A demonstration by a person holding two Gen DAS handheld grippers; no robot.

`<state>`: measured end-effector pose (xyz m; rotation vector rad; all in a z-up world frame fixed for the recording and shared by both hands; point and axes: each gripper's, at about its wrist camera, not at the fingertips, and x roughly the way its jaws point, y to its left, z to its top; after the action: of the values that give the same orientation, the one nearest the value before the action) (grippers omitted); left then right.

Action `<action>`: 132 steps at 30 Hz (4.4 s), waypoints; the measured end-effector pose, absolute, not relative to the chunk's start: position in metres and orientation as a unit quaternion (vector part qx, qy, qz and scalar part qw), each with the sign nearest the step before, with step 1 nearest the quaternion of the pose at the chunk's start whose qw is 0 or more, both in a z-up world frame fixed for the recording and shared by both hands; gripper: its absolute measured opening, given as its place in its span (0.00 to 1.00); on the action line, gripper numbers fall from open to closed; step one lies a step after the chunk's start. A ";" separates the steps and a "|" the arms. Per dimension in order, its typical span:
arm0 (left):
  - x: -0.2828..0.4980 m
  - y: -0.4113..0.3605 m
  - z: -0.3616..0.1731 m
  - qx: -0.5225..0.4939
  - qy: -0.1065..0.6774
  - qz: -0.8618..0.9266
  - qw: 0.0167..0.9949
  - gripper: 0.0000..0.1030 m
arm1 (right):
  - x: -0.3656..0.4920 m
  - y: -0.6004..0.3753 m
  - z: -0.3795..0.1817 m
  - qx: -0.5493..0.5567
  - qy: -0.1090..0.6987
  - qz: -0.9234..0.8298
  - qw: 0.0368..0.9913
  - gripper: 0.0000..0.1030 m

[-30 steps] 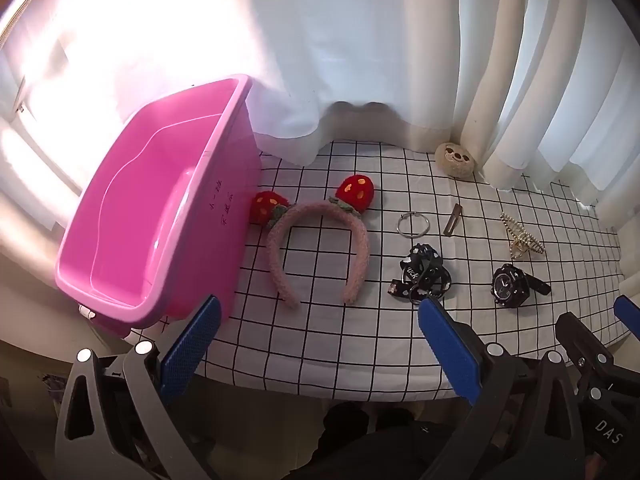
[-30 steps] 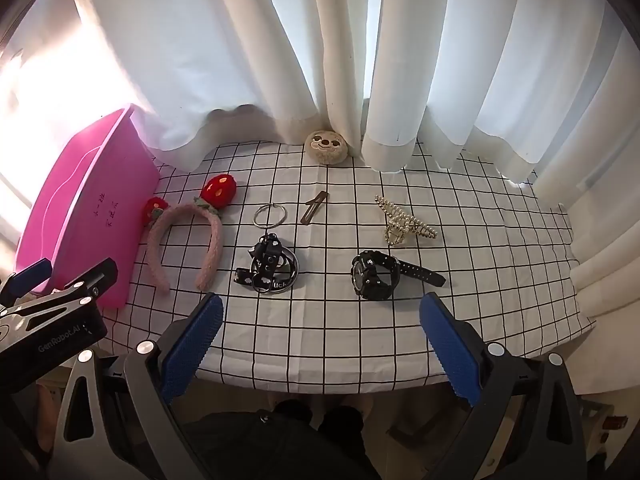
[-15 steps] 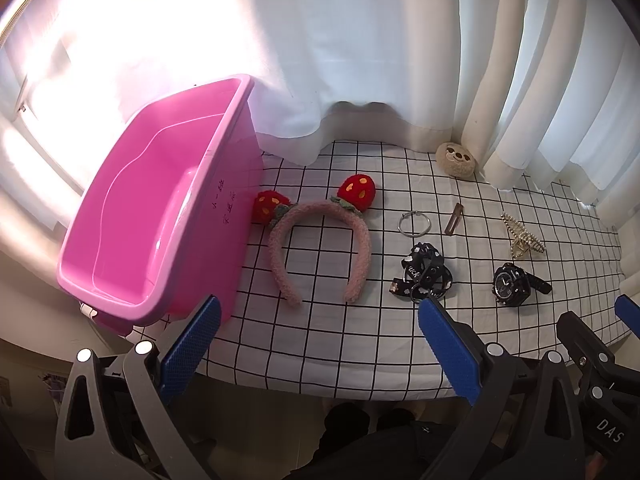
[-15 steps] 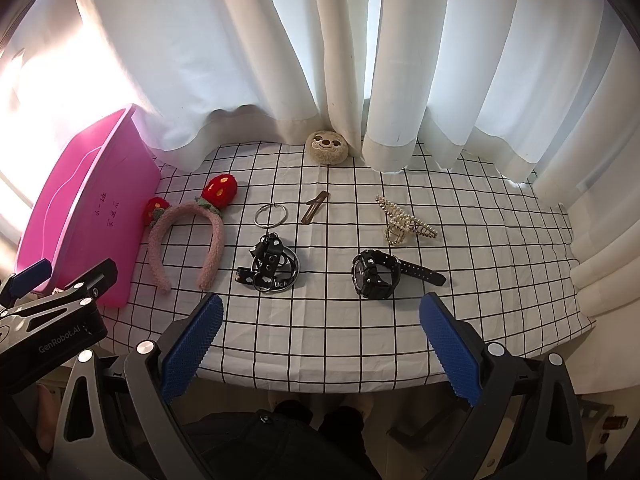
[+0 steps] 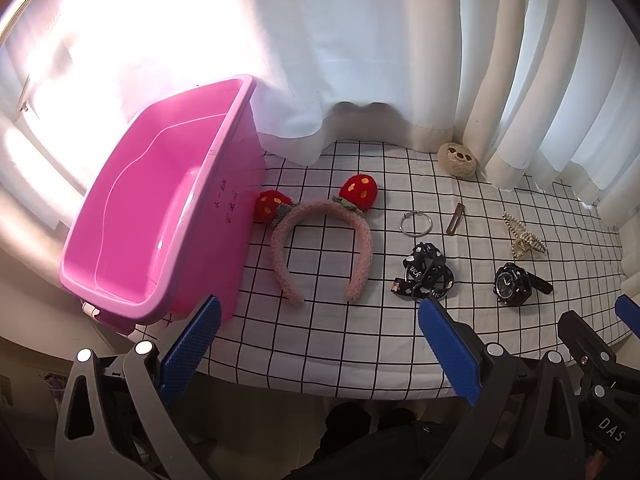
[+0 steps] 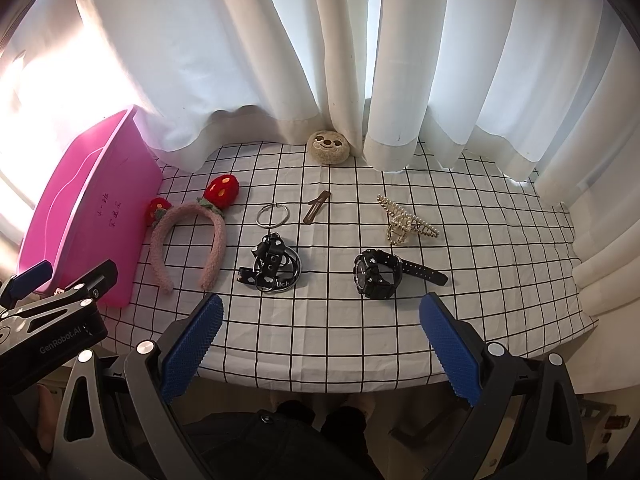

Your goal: Organize jewelry

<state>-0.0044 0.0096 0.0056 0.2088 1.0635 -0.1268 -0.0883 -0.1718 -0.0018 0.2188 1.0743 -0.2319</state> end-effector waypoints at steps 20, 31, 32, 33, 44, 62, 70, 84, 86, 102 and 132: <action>-0.007 0.000 0.003 0.109 0.509 -0.052 0.852 0.94 | -0.091 -0.185 -0.009 0.119 0.511 -0.103 0.845 0.91; -0.012 -0.022 -0.026 0.111 0.532 -0.075 0.836 0.94 | -0.098 -0.221 -0.036 0.139 0.522 -0.096 0.836 0.91; -0.012 -0.024 -0.031 0.111 0.537 -0.076 0.833 0.94 | -0.100 -0.225 -0.039 0.137 0.520 -0.098 0.837 0.91; -0.011 -0.026 -0.038 0.111 0.541 -0.076 0.830 0.94 | -0.102 -0.229 -0.043 0.137 0.519 -0.099 0.838 0.91; -0.007 -0.030 -0.114 0.087 0.575 -0.072 0.810 0.94 | -0.114 -0.281 -0.113 0.175 0.527 -0.089 0.827 0.91; 0.015 -0.054 -0.174 0.042 0.535 -0.083 0.839 0.94 | -0.074 -0.300 -0.181 0.155 0.503 -0.043 0.849 0.91; 0.021 -0.065 -0.185 0.035 0.522 -0.093 0.847 0.94 | -0.055 -0.288 -0.205 0.146 0.500 -0.025 0.853 0.91; 0.024 -0.086 -0.192 0.044 0.508 -0.090 0.855 0.94 | -0.041 -0.282 -0.220 0.080 0.492 -0.052 0.865 0.91; 0.027 -0.089 -0.193 0.041 0.508 -0.091 0.856 0.94 | -0.038 -0.285 -0.221 0.085 0.489 -0.053 0.866 0.92; 0.055 -0.107 -0.210 0.049 0.509 -0.083 0.855 0.95 | -0.033 -0.285 -0.223 0.074 0.471 -0.043 0.878 0.92; 0.029 -0.080 -0.163 -0.009 0.460 -0.114 0.881 0.20 | -0.046 -0.274 -0.202 0.091 0.433 0.013 0.896 0.53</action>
<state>0.0295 -0.0799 -0.1628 -0.0180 0.9575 -0.2377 -0.0465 -0.2742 -0.2017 0.1894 0.8980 0.0262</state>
